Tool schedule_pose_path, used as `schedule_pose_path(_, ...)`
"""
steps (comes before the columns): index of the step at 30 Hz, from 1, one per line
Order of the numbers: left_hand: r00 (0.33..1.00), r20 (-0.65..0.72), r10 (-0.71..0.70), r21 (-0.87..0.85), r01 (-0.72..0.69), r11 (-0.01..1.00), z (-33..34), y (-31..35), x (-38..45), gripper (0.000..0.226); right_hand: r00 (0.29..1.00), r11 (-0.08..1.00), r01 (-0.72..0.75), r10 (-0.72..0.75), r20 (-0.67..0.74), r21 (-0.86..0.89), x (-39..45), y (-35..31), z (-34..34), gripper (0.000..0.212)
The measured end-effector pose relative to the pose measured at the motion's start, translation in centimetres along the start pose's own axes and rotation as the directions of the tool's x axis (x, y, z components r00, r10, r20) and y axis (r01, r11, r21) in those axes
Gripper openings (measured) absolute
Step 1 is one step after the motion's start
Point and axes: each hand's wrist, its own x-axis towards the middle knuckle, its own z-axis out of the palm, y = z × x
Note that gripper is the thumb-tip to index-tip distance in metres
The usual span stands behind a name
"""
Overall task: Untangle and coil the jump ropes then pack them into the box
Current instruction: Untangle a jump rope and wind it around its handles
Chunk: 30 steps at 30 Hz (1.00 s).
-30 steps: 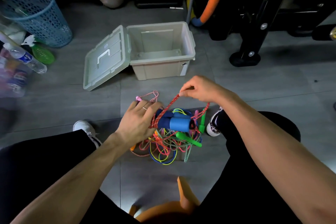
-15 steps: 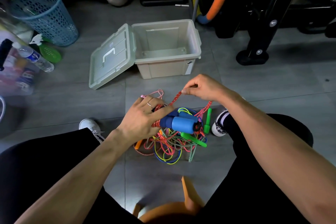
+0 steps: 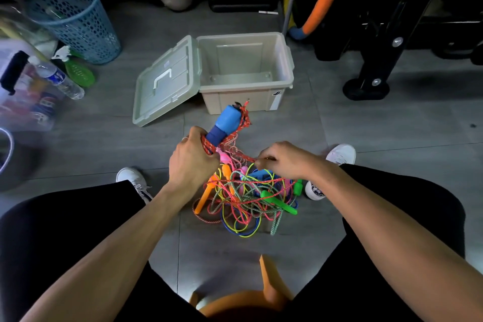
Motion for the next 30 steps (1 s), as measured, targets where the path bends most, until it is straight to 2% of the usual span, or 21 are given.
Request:
schedule_pose_path(3,0.997,0.069,-0.020,0.269,0.001,0.963,0.5,-0.5,0.0,0.040,0.994,0.990,0.108,-0.108,-0.001,-0.085,-1.0,-3.2,0.4,0.032)
schedule_pose_path(6,0.986,0.139,0.088,0.531,-0.149,0.834,1.8,-0.8,-0.5,0.049,0.972,0.972,0.211,-0.220,-0.088,-0.103,-1.3,-5.7,0.0,0.027)
schedule_pose_path(8,0.968,0.166,0.186,0.614,-0.249,0.749,2.7,-0.6,-1.3,0.053,0.970,0.971,0.213,-0.224,-0.099,-0.110,-1.1,-6.2,-0.5,0.025)
schedule_pose_path(10,0.928,0.208,0.310,0.613,-0.371,0.697,3.4,-0.4,-2.1,0.051,0.979,0.975,0.175,-0.188,-0.081,-0.137,-0.9,-5.9,-1.2,0.024)
schedule_pose_path(12,0.860,0.290,0.419,0.581,-0.507,0.637,3.6,-0.3,-2.7,0.057,0.985,0.968,0.138,-0.155,-0.071,-0.208,-0.9,-5.4,-2.1,0.023)
schedule_pose_path(14,0.799,0.307,0.517,0.566,-0.590,0.576,3.8,-0.8,-2.8,0.061,0.988,0.958,0.119,-0.141,-0.068,-0.262,-0.7,-4.5,-3.1,0.021)
schedule_pose_path(16,0.753,0.304,0.583,0.544,-0.640,0.543,3.7,-1.3,-2.6,0.062,0.990,0.951,0.095,-0.121,-0.072,-0.294,-0.6,-3.7,-4.1,0.027)
schedule_pose_path(21,0.682,0.343,0.646,0.510,-0.712,0.482,3.3,-1.3,-2.1,0.062,0.979,0.886,0.059,-0.141,-0.146,-0.461,-0.7,-2.9,-5.3,0.045)
schedule_pose_path(25,0.619,0.373,0.691,0.467,-0.769,0.437,3.6,-1.4,-1.9,0.058,0.974,0.894,0.138,-0.200,-0.104,-0.427,-0.7,-3.0,-5.4,0.029)
schedule_pose_path(27,0.559,0.387,0.733,0.425,-0.814,0.396,3.7,-1.5,-1.7,0.056,0.966,0.903,0.149,-0.221,-0.137,-0.404,-0.6,-2.8,-6.0,0.023)
schedule_pose_path(30,0.441,0.330,0.835,0.341,-0.880,0.330,3.7,-1.3,-1.3,0.043,0.964,0.915,0.106,-0.191,-0.186,-0.390,-0.2,-1.6,-6.7,0.028)
